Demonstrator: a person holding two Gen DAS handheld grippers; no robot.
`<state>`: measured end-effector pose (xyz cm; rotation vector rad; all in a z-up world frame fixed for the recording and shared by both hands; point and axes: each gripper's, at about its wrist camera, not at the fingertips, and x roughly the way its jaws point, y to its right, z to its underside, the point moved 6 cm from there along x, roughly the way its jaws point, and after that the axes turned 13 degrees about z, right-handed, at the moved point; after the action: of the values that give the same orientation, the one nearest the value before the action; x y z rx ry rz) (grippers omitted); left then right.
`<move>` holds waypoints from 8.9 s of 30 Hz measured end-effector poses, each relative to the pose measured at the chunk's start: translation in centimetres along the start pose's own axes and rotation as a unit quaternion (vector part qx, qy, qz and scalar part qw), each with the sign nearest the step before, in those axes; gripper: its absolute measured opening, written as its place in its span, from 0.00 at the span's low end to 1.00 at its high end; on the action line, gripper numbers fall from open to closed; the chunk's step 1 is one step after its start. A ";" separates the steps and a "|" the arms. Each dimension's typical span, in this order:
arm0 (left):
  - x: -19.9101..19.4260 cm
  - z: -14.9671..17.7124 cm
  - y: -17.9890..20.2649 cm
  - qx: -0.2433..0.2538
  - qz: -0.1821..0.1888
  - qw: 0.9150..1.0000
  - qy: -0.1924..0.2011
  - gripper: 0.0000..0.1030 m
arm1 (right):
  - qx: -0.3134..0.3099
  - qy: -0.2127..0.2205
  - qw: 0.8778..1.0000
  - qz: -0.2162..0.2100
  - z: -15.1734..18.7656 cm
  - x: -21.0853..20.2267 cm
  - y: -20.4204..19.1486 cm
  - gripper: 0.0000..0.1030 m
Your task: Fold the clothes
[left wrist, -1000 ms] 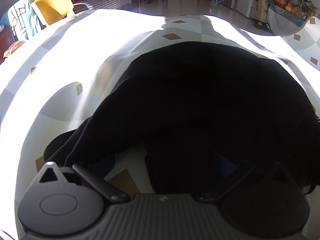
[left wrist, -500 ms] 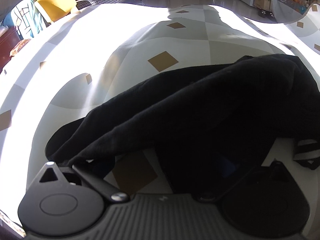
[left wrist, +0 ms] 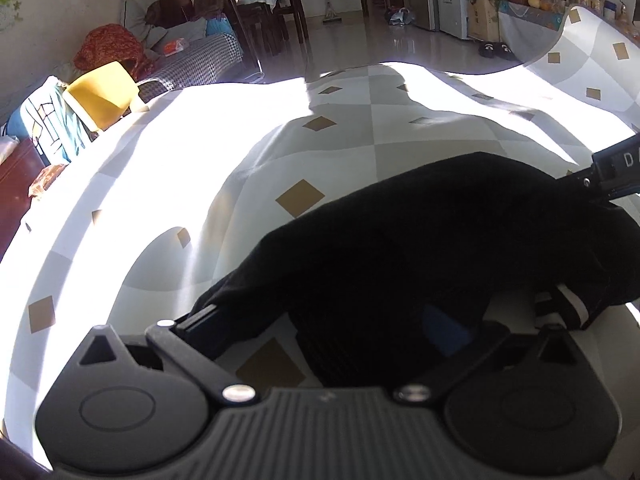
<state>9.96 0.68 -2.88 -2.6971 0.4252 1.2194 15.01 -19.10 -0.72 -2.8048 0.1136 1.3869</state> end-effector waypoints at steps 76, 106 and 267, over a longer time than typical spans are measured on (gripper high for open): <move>2.2 -1.1 -3.9 -0.098 -0.012 0.995 -0.013 0.72 | -0.004 -0.084 0.988 -0.129 5.9 1.2 -8.4 0.46; 2.2 -1.6 -3.9 -0.098 -0.024 0.995 -0.002 0.42 | -0.048 -0.027 0.998 -0.026 6.1 2.6 -7.2 0.05; -2.5 -2.8 5.3 0.083 0.002 0.991 0.104 0.69 | 0.155 0.032 0.987 -0.016 2.0 1.7 1.0 0.42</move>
<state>8.70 -4.53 0.78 -2.6885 0.5337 0.8642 14.33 -20.12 -3.26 -2.5816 0.2607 1.1565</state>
